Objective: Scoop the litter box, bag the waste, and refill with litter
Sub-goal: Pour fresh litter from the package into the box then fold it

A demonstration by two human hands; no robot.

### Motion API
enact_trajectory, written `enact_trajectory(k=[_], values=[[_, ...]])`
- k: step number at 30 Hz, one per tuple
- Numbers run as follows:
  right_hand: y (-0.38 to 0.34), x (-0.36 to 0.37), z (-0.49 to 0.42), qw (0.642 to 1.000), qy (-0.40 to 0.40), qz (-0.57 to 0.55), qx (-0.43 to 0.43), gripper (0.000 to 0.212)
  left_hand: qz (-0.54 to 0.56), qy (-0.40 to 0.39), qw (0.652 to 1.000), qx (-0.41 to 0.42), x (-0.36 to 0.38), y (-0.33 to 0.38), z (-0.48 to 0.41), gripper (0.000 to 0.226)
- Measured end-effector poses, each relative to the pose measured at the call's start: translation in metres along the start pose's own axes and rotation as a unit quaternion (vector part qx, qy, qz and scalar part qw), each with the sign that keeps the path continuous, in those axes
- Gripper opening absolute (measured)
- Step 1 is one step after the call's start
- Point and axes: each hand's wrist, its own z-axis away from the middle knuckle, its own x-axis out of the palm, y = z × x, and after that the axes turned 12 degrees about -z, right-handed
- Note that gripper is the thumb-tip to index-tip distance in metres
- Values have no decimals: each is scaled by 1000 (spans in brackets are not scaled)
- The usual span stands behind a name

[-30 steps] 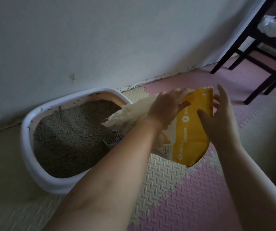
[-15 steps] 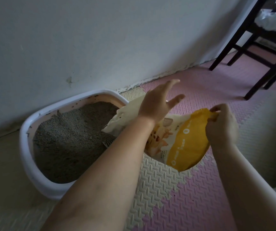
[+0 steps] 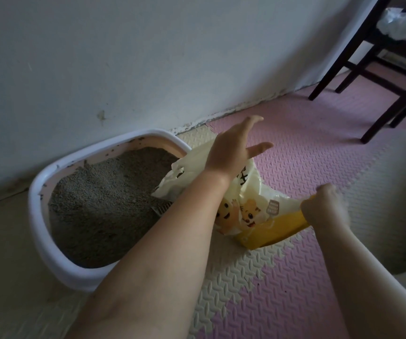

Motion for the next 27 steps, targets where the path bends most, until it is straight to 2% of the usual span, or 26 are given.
enact_trajectory(k=[3,6,9,12,13,17,21,24,27], values=[[-27,2,11,988,-48,-35,-140,51,0,8,1000,-14,-4,-4,-2,61],[-56,23,27,965,-119,-92,-216,57,3,8,1000,-24,-8,-6,-2,61],[-68,44,36,966,-77,-113,-221,48,8,4,1000,-28,-10,-6,1,59],[-73,50,38,961,-18,-166,-220,13,8,-16,999,-33,-13,-7,2,59],[-75,50,37,958,-12,-182,-220,9,5,-20,999,-33,-13,-9,1,59],[-76,46,35,954,-20,-209,-213,14,-54,0,998,13,-21,-21,-7,63],[-72,39,32,955,-23,-191,-224,12,-118,-48,991,37,-37,-38,-9,86],[-69,37,28,955,-20,-198,-218,12,-93,-110,990,8,-51,-53,-5,88],[-65,37,25,955,-14,-204,-215,13,-45,-180,981,-62,-65,-62,-4,74]])
